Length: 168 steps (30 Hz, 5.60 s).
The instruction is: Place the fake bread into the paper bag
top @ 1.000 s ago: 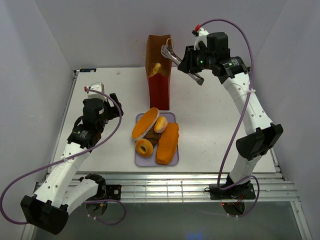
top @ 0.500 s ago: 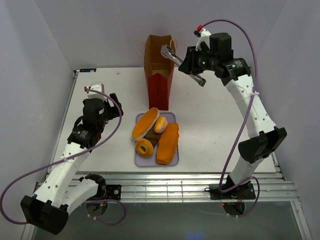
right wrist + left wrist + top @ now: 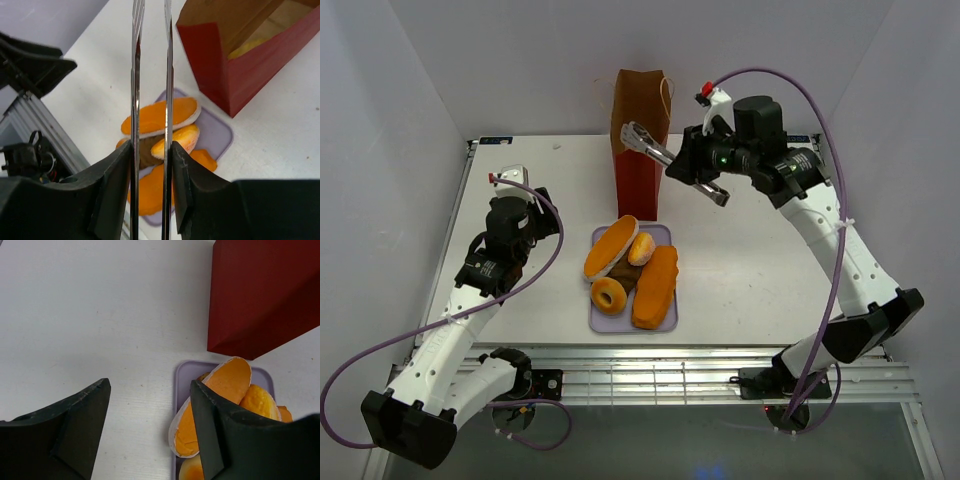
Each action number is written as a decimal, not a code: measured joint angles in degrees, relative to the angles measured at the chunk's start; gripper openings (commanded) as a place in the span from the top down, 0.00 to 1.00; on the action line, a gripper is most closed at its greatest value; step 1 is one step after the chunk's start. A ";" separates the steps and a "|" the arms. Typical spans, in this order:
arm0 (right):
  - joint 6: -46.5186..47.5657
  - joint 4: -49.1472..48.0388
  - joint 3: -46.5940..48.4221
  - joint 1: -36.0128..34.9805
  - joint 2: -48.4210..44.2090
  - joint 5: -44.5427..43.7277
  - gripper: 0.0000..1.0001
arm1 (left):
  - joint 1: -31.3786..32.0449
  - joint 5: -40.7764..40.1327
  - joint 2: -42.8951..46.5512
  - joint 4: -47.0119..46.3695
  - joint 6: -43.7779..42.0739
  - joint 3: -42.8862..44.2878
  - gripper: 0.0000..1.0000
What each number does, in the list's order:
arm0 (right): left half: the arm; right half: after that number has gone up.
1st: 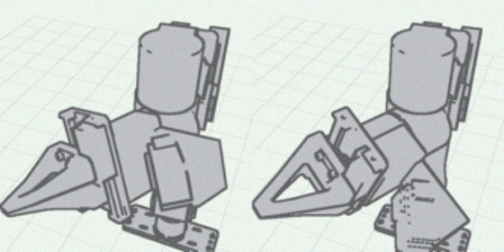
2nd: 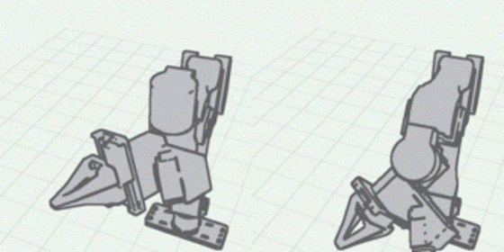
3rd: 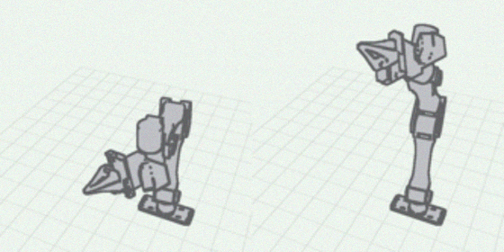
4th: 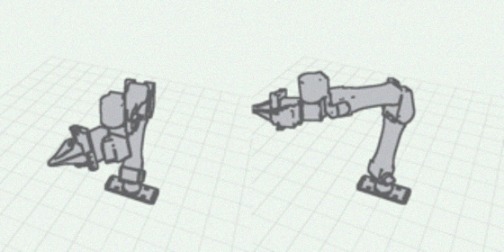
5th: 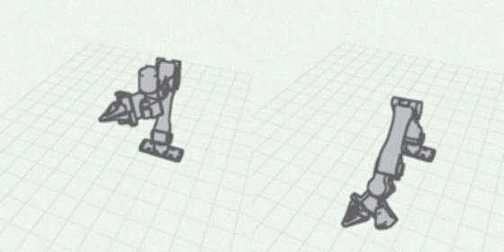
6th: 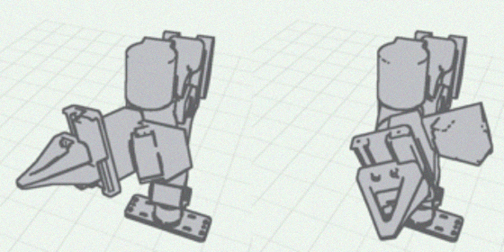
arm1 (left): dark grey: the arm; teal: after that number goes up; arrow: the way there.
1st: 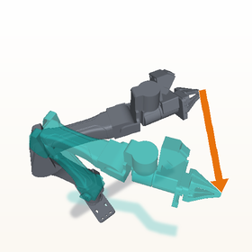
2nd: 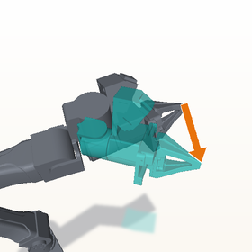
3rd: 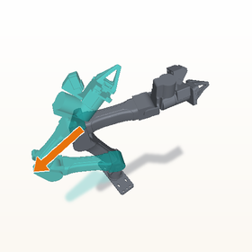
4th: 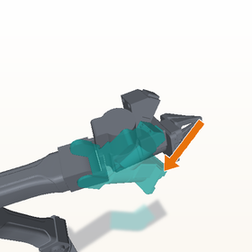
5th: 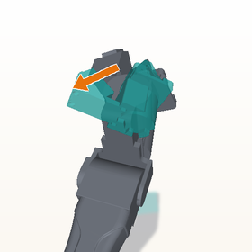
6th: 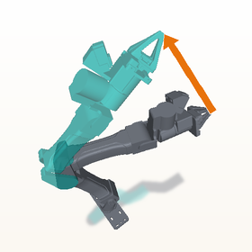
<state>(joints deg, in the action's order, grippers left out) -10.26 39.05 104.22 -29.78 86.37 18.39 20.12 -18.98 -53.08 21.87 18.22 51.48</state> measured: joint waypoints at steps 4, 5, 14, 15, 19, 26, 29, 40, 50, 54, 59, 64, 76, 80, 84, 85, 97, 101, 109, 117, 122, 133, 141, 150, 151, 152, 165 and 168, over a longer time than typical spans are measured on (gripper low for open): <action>0.22 0.20 -5.60 -4.66 -3.74 -1.95 0.58 | 0.00 -0.59 0.00 0.00 0.02 0.00 0.17; 0.20 0.07 -6.82 -5.73 -4.68 -2.36 0.58 | 0.00 -0.83 0.00 0.00 0.04 0.00 0.17; -1.07 -1.46 -22.49 -15.43 -15.34 -7.39 0.54 | 0.00 -2.27 0.00 0.00 -0.02 0.00 0.10; -1.25 -1.57 -24.02 -16.31 -15.98 -7.87 0.54 | 0.00 -2.43 0.00 0.00 0.00 0.00 0.08; -2.29 -3.21 -31.01 -19.74 -18.23 -9.90 0.53 | 0.00 -2.89 0.00 0.00 -0.02 0.00 0.02; -4.61 -4.31 -40.06 -25.77 -19.23 -14.58 0.51 | 0.00 -3.13 0.00 0.02 -0.07 0.00 0.04; -5.44 -4.68 -41.27 -28.22 -19.19 -16.83 0.51 | 0.00 -3.17 0.02 0.00 -0.07 0.00 0.06; -7.63 -6.71 -44.17 -32.68 -18.38 -19.93 0.49 | 0.00 -3.74 0.15 0.00 0.07 0.00 0.05; -8.94 -7.39 -46.99 -33.44 -17.68 -20.24 0.46 | 0.00 -3.72 0.15 0.00 0.07 0.00 0.04; -9.11 -7.98 -47.82 -33.92 -16.57 -20.04 0.46 | 0.00 -3.72 0.15 0.00 0.07 0.00 0.02; -9.29 -8.41 -47.89 -34.27 -15.13 -19.85 0.46 | 0.00 -3.72 0.15 0.00 0.09 0.00 0.02; -9.33 -9.18 -47.89 -34.53 -14.36 -19.89 0.46 | 0.00 -3.69 0.15 0.00 0.09 0.00 0.02; -10.40 -9.14 -47.76 -35.50 -11.85 -22.18 0.46 | 0.00 -3.23 0.17 0.00 0.09 0.00 0.02; -10.40 -8.98 -47.28 -35.89 -10.97 -23.12 0.49 | 0.00 -3.02 0.35 0.00 0.09 0.00 0.02; -10.49 -8.76 -46.58 -36.39 -10.21 -23.98 0.52 | 0.00 -3.02 0.48 -0.02 0.09 0.00 0.02; -10.51 -8.76 -46.56 -36.44 -10.14 -24.09 0.53 | 0.00 -3.02 0.48 0.00 0.09 0.00 0.02; -10.64 -8.55 -45.81 -36.68 -10.14 -24.44 0.62 | 0.00 -2.95 0.52 0.00 0.24 0.00 0.07; -10.62 -8.11 -45.03 -36.68 -10.58 -24.44 0.63 | 0.00 -2.97 0.52 0.00 0.26 0.00 0.06; -10.58 -7.58 -42.42 -36.68 -12.37 -24.70 0.64 | 0.00 -2.97 0.55 0.00 0.26 0.00 0.03; -9.53 -6.91 -38.23 -36.68 -13.92 -25.64 0.64 | 0.00 -2.97 0.55 0.00 0.26 0.00 0.02; -7.76 -6.14 -33.97 -36.11 -14.27 -28.17 0.63 | 0.04 -2.97 0.55 0.00 0.28 0.00 0.02; -3.30 -5.73 -22.93 -23.15 -13.42 -28.59 0.63 | 0.11 -2.23 0.83 0.00 0.13 0.00 0.02; 0.63 -5.68 -8.90 -13.35 -7.45 -25.03 0.62 | 0.11 -2.38 1.11 0.00 0.28 0.00 0.02; 3.63 -5.75 3.78 -5.84 3.69 -22.86 0.62 | 0.11 -2.47 1.20 0.00 0.28 -0.02 0.02; 3.96 -5.66 4.85 -5.51 5.03 -22.77 0.62 | 0.11 -2.47 1.22 0.00 0.28 0.00 0.02; 4.37 -5.68 5.92 -5.16 6.38 -22.67 0.62 | 0.11 -2.45 1.22 0.00 0.28 -0.02 0.02; 6.03 -5.03 17.05 1.09 18.84 -19.19 0.44 | 0.11 -2.43 1.22 0.00 0.28 -0.02 0.02; 5.51 -5.14 18.69 2.56 20.22 -16.98 0.31 | 0.11 -2.45 1.22 0.00 0.28 -0.02 0.02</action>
<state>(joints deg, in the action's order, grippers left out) -4.75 33.91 122.91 -27.22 106.59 1.41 20.23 -21.43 -51.86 21.87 18.50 51.46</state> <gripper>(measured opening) 0.624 0.979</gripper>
